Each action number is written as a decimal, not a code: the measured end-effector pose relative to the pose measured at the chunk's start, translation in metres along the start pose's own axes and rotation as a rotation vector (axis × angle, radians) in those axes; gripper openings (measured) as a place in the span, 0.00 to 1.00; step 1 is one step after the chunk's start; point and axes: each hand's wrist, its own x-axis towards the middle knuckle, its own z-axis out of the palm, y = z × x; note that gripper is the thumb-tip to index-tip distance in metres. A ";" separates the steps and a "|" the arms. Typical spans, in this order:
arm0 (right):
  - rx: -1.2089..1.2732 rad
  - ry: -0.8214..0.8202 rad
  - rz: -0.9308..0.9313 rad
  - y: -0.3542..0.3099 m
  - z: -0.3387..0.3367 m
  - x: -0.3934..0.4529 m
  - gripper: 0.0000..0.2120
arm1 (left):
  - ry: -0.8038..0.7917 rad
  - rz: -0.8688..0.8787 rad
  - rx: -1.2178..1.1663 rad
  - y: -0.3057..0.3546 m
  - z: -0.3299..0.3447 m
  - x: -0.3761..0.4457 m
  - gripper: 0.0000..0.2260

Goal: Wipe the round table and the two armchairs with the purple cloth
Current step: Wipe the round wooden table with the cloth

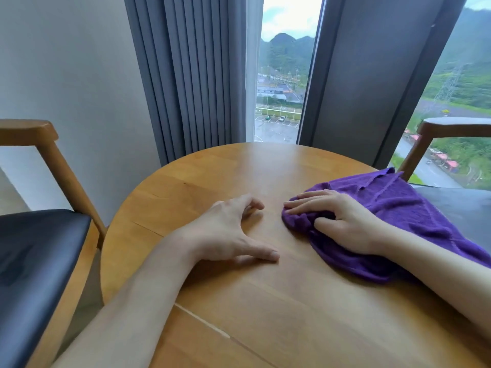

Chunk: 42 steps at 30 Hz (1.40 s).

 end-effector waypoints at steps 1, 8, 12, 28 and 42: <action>0.052 0.055 0.017 0.006 -0.005 0.001 0.26 | 0.003 -0.004 -0.004 0.000 0.000 0.000 0.44; -0.212 0.209 0.286 0.010 0.014 0.074 0.20 | 0.014 -0.041 0.025 0.004 -0.001 -0.001 0.48; -0.193 0.048 0.122 -0.018 0.024 0.051 0.25 | 0.023 -0.074 0.108 0.005 -0.003 -0.003 0.50; -0.156 0.147 0.217 -0.025 0.038 0.077 0.22 | 0.043 -0.079 0.160 0.005 -0.003 -0.006 0.49; -0.008 0.262 0.213 -0.012 0.025 0.055 0.18 | 0.203 -0.128 0.256 -0.020 0.008 -0.078 0.41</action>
